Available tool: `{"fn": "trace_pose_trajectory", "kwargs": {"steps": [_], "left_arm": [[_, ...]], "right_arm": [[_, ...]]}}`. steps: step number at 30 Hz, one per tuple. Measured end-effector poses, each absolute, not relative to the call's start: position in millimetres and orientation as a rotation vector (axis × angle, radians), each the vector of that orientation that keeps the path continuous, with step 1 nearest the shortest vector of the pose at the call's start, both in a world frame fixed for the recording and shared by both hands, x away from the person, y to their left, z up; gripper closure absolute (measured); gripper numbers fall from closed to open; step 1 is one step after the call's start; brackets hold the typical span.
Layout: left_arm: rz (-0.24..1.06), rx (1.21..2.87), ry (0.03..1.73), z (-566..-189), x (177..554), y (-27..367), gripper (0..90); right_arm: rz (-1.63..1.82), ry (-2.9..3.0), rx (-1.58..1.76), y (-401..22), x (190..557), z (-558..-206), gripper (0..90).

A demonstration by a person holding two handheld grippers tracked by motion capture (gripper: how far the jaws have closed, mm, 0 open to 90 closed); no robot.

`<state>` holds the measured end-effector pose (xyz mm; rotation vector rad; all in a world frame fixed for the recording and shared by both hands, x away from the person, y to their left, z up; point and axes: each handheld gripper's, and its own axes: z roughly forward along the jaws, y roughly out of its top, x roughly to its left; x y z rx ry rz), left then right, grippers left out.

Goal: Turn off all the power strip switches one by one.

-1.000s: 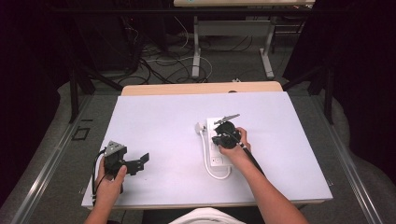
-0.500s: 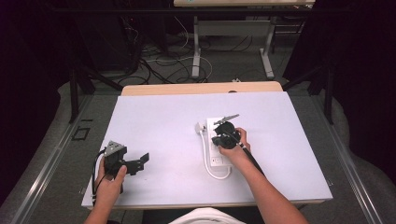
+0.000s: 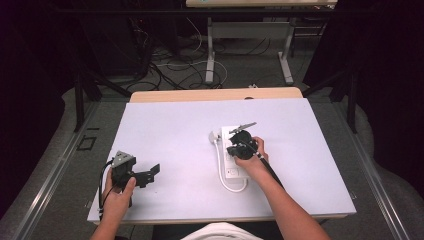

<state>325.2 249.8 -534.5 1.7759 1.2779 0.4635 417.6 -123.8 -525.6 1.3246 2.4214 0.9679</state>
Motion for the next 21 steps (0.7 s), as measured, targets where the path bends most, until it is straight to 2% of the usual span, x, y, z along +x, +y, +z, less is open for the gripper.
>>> {"fn": "trace_pose_trajectory", "kwargs": {"steps": [21], "left_arm": [[0.460, 1.773, 1.283, -534.8, 325.5, 250.0, 0.5]], "right_arm": [[0.981, 2.413, 1.320, -123.4, 418.7, -527.7, 90.0]]}}
